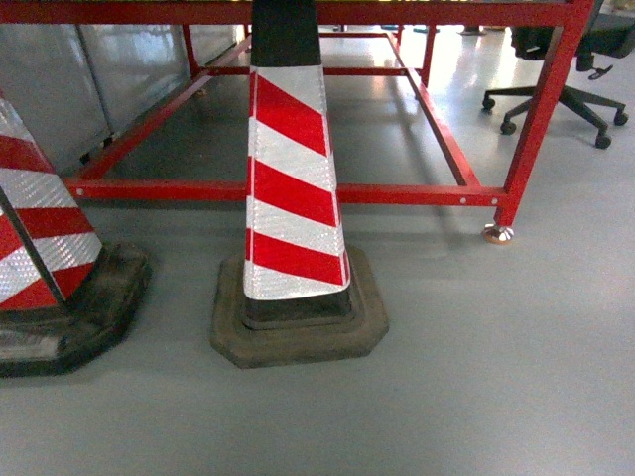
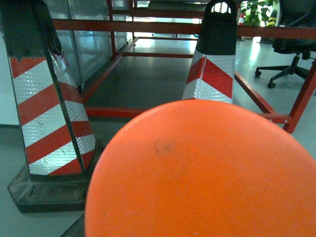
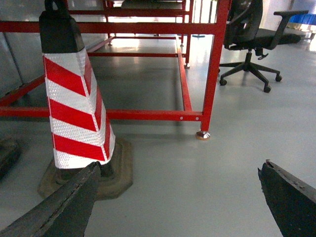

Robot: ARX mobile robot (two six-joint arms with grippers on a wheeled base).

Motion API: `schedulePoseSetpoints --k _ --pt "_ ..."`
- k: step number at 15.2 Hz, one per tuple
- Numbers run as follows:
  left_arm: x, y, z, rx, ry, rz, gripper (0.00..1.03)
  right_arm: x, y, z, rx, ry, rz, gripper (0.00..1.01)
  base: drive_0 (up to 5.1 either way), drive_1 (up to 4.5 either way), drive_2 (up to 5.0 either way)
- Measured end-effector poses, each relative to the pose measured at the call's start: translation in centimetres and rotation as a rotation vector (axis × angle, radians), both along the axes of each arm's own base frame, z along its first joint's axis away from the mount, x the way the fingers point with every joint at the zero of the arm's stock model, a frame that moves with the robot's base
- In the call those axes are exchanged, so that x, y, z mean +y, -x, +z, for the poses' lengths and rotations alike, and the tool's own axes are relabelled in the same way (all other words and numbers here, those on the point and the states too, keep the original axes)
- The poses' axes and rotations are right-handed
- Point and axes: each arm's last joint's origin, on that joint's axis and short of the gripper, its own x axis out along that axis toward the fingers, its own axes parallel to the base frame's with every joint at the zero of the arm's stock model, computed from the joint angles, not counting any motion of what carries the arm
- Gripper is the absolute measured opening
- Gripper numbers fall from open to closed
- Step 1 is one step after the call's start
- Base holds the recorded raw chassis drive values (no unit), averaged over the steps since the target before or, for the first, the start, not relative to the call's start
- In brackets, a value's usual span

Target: Pick capacitor and pack into box

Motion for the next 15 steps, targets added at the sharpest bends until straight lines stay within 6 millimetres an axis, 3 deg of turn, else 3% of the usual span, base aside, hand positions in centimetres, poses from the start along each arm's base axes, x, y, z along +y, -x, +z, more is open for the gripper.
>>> schedulePoseSetpoints --k 15 --pt "0.01 0.0 0.0 0.0 0.0 0.002 0.44 0.0 0.0 0.02 -0.002 0.0 0.0 0.98 -0.1 4.0 -4.2"
